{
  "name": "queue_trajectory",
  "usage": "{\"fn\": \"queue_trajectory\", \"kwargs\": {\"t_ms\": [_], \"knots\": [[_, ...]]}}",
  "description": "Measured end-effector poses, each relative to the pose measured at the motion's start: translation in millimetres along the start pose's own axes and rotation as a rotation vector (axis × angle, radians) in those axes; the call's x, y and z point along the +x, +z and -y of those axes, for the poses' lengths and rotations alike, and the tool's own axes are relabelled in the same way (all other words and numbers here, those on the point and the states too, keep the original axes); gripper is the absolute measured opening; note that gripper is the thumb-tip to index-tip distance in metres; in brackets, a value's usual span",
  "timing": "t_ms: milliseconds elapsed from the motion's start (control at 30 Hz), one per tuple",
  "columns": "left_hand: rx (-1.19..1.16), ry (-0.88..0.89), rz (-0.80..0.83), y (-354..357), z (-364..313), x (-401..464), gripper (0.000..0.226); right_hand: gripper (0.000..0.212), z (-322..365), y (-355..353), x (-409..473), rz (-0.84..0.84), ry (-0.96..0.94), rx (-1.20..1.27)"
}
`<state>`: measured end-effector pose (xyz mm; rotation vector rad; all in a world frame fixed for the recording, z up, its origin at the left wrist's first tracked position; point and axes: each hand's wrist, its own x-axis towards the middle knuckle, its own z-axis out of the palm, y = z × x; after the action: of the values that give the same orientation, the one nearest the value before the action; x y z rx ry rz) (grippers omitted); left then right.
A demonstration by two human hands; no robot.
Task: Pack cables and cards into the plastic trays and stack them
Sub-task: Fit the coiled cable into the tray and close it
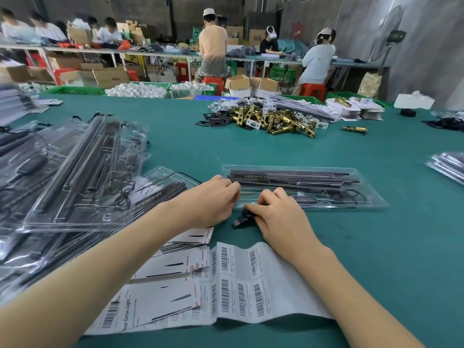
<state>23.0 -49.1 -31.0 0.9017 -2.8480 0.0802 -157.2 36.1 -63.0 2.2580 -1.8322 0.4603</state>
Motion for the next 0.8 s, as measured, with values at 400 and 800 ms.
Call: {"fn": "queue_trajectory", "kwargs": {"t_ms": [400,800], "knots": [[0.356,0.063,0.265,-16.7,3.7,18.3,0.018,0.032,0.4,-0.5,4.7,0.081,0.042,-0.007],[-0.122,0.190,0.232,-32.6,39.8,14.4,0.010,0.026,-2.4,1.9,4.0,0.043,0.027,0.080]]}}
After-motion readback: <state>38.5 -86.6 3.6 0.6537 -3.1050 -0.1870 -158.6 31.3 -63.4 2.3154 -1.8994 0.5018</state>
